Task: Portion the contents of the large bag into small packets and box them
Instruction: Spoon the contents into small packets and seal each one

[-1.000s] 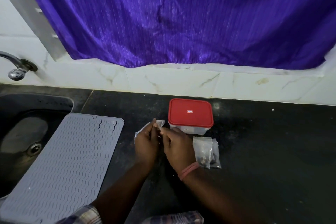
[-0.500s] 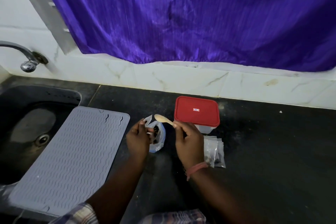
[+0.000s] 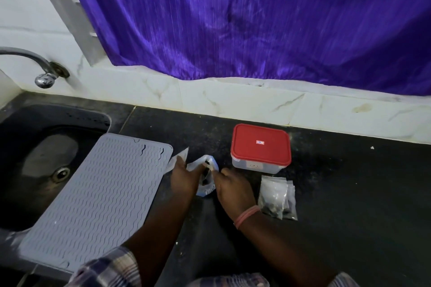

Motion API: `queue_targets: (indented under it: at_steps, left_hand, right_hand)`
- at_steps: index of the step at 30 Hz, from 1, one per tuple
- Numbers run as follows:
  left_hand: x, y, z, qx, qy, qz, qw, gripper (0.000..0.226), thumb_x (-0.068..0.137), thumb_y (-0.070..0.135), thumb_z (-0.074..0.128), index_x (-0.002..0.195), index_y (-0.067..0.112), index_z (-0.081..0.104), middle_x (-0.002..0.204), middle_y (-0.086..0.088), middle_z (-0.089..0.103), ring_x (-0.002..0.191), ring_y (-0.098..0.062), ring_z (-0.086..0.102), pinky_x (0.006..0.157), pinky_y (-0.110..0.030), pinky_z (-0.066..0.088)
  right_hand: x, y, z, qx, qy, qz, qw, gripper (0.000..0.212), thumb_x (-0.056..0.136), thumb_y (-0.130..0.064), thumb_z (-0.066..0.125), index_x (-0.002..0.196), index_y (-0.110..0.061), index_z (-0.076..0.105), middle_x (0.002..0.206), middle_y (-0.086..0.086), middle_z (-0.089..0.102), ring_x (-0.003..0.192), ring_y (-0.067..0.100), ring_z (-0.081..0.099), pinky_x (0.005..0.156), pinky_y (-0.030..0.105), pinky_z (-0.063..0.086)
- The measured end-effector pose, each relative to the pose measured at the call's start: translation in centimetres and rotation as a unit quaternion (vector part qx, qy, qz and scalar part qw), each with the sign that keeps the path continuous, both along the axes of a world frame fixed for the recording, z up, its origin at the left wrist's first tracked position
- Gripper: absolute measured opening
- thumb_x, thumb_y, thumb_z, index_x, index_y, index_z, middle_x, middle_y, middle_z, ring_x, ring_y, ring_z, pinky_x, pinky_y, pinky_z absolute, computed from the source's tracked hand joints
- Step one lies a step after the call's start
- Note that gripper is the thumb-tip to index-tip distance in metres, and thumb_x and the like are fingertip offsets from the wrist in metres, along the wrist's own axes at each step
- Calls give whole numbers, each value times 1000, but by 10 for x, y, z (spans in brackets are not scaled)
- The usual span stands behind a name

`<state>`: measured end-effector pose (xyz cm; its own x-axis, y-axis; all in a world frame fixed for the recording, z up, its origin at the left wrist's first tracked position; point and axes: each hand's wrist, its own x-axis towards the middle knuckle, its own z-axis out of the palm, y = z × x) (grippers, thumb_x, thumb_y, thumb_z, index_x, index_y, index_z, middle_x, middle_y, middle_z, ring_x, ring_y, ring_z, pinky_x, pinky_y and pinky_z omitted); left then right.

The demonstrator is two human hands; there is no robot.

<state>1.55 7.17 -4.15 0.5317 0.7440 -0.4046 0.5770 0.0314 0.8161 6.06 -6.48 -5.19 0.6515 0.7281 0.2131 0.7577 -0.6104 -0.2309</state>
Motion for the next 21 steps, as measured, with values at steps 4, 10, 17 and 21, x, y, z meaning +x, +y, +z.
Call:
queue_targets:
  at_steps: [4, 10, 17, 21]
  left_hand:
    - [15, 3, -13, 47, 59, -43, 996, 97, 87, 29, 77, 160, 9, 15, 151, -16, 48, 139, -28, 47, 110, -33, 37]
    - [30, 16, -27, 90, 55, -68, 992, 59, 88, 14, 70, 143, 13, 46, 131, -11, 63, 121, -29, 61, 98, -35, 48]
    - [34, 9, -40, 111, 49, -103, 987, 44, 99, 26, 56, 143, 19, 55, 137, -9, 63, 125, -26, 59, 105, -35, 42]
    - [33, 13, -44, 112, 29, -106, 988, 41, 94, 27, 61, 135, 18, 63, 129, -6, 69, 119, -23, 63, 100, -34, 45]
  right_hand:
    - [6, 2, -15, -34, -1, 16, 999, 28, 78, -15, 72, 106, -16, 72, 83, 2, 65, 69, 22, 65, 57, 34, 55]
    - [11, -1, -24, -21, 49, -15, 998, 21, 77, -18, 71, 97, -23, 70, 78, -3, 60, 62, 19, 61, 52, 33, 50]
    - [26, -3, -28, 16, -14, -9, 1000, 29, 77, -17, 70, 106, -20, 71, 78, -1, 60, 67, 19, 58, 59, 33, 46]
    - [23, -1, -41, -11, 39, -4, 999, 33, 82, -20, 73, 114, -22, 69, 86, -1, 63, 73, 21, 62, 61, 34, 52]
